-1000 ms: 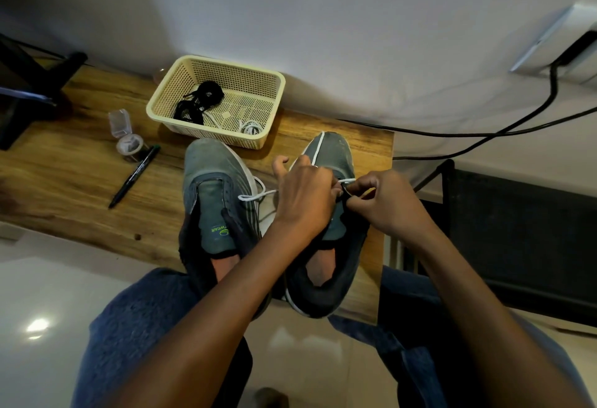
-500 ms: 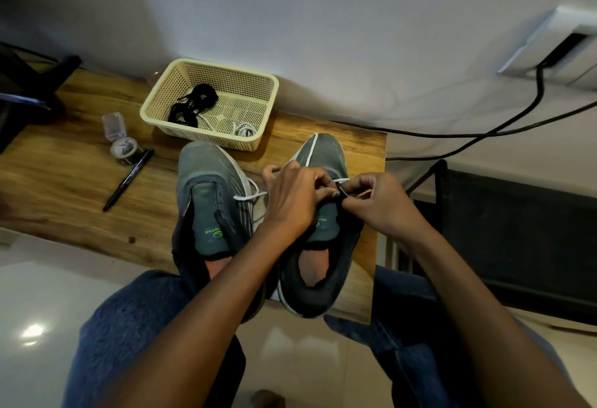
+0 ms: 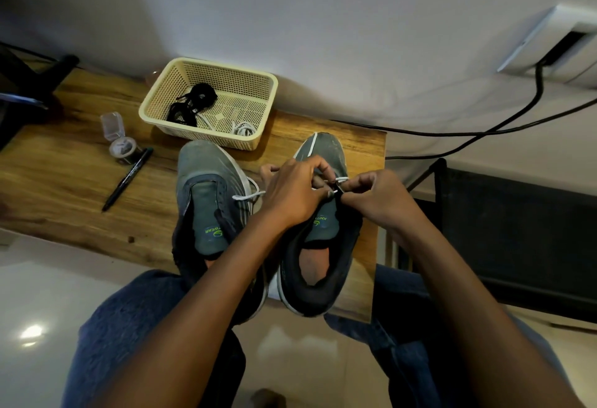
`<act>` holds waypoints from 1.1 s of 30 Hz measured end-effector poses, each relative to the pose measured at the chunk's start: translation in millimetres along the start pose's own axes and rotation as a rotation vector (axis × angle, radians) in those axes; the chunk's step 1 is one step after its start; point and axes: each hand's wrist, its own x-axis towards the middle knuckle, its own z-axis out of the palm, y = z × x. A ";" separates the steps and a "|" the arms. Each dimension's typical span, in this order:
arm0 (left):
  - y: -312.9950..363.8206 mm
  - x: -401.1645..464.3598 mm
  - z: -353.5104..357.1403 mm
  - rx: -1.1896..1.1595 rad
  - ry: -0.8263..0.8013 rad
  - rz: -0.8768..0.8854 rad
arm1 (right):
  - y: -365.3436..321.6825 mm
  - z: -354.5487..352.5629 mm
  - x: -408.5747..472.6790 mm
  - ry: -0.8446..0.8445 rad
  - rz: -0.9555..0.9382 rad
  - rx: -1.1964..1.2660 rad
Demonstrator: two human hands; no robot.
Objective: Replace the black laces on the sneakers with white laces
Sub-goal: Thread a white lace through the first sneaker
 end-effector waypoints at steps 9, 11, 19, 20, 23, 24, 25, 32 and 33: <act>4.6 -5.9 6.9 0.055 0.078 0.044 | 5.5 -1.7 3.6 -0.008 -0.107 -0.130; 5.4 -5.8 7.3 0.065 0.073 0.044 | 6.1 -2.2 4.7 -0.010 -0.133 -0.188; 7.4 -6.6 7.0 0.081 0.054 0.062 | 7.4 -1.3 6.3 -0.003 -0.246 -0.346; 7.1 -6.5 7.2 0.088 0.053 0.069 | 7.2 -0.9 6.1 0.002 -0.264 -0.375; 6.6 -6.4 7.3 0.100 0.048 0.077 | 6.7 -0.6 5.0 0.005 -0.309 -0.425; 6.6 -6.4 7.0 0.103 0.047 0.078 | 6.7 -0.7 4.8 0.003 -0.321 -0.437; 6.7 -6.3 6.8 0.106 0.048 0.081 | 6.9 -0.8 4.8 -0.001 -0.331 -0.447; 6.5 -5.5 7.6 0.129 0.052 0.089 | 9.4 -1.4 6.5 -0.015 -0.355 -0.456; 6.4 -5.4 8.3 0.125 0.052 0.089 | 10.1 -1.7 7.1 -0.016 -0.352 -0.447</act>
